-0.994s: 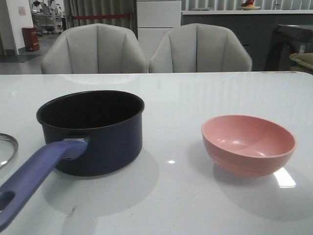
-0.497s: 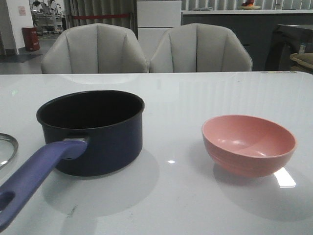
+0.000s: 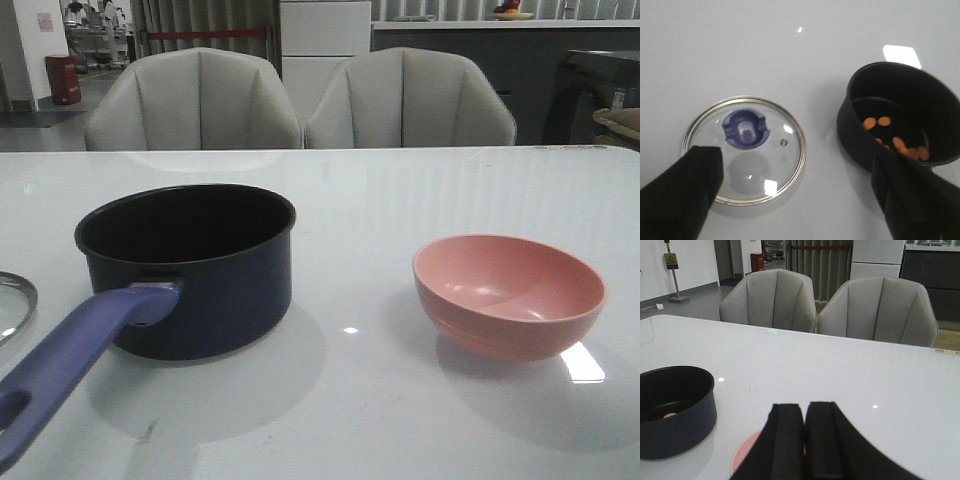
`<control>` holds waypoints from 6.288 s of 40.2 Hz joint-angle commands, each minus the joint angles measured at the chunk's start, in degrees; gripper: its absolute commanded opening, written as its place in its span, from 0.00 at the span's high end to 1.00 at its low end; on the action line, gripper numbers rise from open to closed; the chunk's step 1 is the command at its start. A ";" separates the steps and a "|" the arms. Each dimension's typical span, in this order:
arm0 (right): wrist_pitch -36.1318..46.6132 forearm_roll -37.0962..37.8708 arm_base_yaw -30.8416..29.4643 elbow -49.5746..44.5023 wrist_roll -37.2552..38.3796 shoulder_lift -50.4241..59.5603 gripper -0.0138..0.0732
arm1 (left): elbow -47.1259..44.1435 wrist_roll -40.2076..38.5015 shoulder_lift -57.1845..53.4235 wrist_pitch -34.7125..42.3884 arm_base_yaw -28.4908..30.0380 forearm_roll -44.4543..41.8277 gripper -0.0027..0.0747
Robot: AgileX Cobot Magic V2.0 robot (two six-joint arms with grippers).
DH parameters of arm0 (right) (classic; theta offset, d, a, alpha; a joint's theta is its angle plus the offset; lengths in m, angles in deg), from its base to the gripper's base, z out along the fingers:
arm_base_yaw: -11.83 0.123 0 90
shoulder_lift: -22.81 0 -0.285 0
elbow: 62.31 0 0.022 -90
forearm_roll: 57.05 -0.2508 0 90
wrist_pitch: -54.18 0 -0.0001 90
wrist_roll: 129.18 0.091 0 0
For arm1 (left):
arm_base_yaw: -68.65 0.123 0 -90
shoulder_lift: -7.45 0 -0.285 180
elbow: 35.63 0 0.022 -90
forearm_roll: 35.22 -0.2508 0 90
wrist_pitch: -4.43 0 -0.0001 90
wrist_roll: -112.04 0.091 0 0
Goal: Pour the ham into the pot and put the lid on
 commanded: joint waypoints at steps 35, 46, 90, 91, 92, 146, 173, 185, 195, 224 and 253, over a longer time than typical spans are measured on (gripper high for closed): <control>4.69 -0.22 0.08 1.52 -0.45 -0.21 0.67 | 33.82 -1.33 51.43 -20.25 5.24 0.93 0.09; 4.69 -0.22 0.08 1.52 -0.45 -0.21 0.67 | 36.40 -1.54 57.89 -21.25 5.24 0.58 0.07; 4.69 -0.22 0.08 1.52 -0.45 -0.21 0.67 | 41.19 -1.90 66.33 -24.38 5.63 0.86 0.53; 4.69 -0.22 0.08 1.52 -0.45 -0.21 0.67 | 41.34 -1.90 66.33 -24.40 5.63 0.86 0.55; 4.69 -0.22 0.08 1.52 -0.45 -0.21 0.67 | 41.45 -1.90 66.33 -24.40 5.63 0.86 0.57; 4.69 -0.22 0.08 1.52 -0.45 -0.21 0.67 | 63.73 4.63 60.75 -35.12 -4.70 3.44 0.60; 4.69 -0.22 0.08 1.52 -0.45 -0.21 0.67 | 65.71 6.03 62.91 -35.12 -20.83 1.91 0.60; 4.69 -0.22 0.08 1.52 -0.45 -0.21 0.67 | 65.55 6.03 65.29 -35.12 -20.86 4.93 0.60; 4.69 -0.22 0.08 1.52 -0.45 -0.21 0.67 | 64.99 6.03 66.19 -35.12 -20.86 4.52 0.60; 4.69 -0.22 0.08 1.52 -0.45 -0.21 0.67 | 61.91 6.03 66.19 -35.12 -20.86 4.75 0.25; 4.69 -0.22 0.08 1.52 -0.45 -0.21 0.67 | 61.09 6.03 54.15 -35.12 -15.05 1.83 0.27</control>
